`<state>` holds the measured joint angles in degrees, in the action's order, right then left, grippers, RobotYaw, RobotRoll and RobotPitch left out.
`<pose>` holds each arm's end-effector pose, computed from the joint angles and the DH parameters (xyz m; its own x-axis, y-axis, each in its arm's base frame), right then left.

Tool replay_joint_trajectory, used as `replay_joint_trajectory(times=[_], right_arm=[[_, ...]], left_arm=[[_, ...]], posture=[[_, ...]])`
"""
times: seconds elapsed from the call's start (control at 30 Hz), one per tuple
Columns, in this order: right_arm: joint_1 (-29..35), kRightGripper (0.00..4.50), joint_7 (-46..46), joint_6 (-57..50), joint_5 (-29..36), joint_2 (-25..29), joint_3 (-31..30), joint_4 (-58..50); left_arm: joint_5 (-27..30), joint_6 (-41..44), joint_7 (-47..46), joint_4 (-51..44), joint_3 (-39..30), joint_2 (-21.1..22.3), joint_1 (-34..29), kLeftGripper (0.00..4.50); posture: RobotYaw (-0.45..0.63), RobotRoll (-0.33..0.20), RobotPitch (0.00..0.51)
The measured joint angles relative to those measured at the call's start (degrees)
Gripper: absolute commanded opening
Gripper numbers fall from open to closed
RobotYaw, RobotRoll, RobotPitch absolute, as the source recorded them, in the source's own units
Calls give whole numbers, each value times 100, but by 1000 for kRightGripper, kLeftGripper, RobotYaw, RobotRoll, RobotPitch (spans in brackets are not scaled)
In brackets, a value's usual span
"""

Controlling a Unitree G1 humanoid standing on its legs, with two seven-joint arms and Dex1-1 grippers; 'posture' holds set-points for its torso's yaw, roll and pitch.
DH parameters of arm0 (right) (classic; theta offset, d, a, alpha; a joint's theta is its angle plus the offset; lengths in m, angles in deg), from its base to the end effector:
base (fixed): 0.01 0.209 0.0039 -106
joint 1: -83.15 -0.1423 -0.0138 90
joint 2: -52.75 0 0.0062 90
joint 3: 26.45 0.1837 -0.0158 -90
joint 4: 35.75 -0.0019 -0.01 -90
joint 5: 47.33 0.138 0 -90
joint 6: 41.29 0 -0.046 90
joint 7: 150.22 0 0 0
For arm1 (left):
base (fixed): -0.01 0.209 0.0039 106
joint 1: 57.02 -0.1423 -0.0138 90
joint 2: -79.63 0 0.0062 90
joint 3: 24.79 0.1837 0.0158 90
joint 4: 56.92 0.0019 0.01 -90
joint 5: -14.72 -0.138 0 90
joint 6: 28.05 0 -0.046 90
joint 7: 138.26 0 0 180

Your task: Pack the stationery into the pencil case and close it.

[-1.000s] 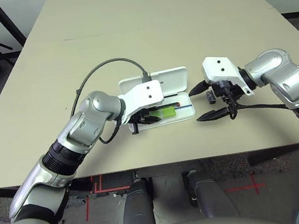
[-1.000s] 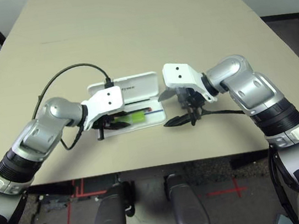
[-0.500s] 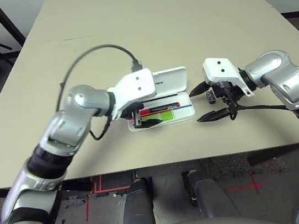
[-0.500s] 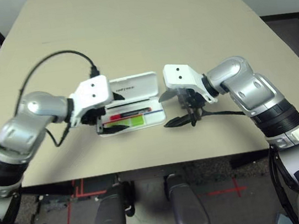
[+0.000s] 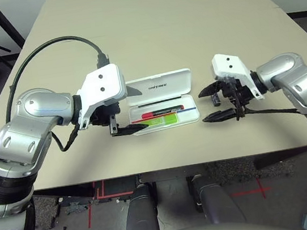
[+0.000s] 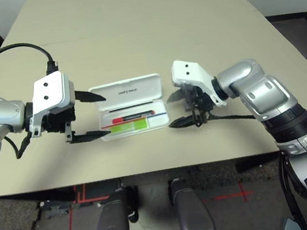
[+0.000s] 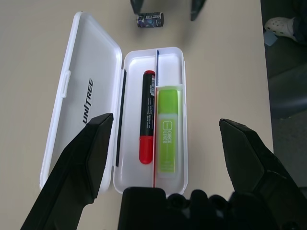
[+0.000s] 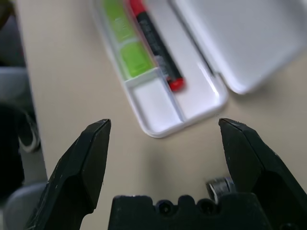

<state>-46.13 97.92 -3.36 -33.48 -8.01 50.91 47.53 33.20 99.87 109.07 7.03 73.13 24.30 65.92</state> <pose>0.2805 -0.2151 0.2151 0.3414 0.7135 -0.6119 -0.9207 0.3848 -0.0649 0.2383 0.1978 0.2448 0.3068 -0.8022 -0.5122 0.9116 0.0929 0.4005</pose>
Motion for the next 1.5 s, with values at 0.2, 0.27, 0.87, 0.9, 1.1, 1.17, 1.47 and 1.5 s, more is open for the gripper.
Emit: replay_joint_trajectory(times=[0.2,0.27,0.87,0.9,1.1,1.17,1.47,1.5], right_arm=[[-197,4500,-1382,-1615,-36,-252,480,39],[-288,4500,-1842,-1996,-99,-448,628,159],[-51,4500,-3559,-2621,-76,-1633,880,691],[-31,4500,-3570,-2612,-61,-1651,856,691],[2,4500,-3665,-2443,-62,-1661,738,718],[16,4500,-3682,-2362,-63,-1659,701,745],[21,2035,-3578,-2082,-51,-1432,550,940],[12,1709,-3550,-2061,-53,-1400,508,951]], left_arm=[[-36,-128,1,106,179,-31,2,4465],[-38,-159,0,169,209,-41,7,4465],[-107,-268,3,233,347,7,33,4465],[-110,-266,3,233,347,9,33,4465],[-114,-223,1,227,358,9,37,4465],[-122,-212,0,227,367,9,38,4465],[-166,-181,-1,224,396,8,47,4500],[-168,-181,-1,225,398,8,49,4500]], posture=[[-57,0,164],[-63,0,163],[-32,0,163],[-30,0,164],[-27,0,164],[-27,0,164],[-28,0,166],[-28,0,166]])
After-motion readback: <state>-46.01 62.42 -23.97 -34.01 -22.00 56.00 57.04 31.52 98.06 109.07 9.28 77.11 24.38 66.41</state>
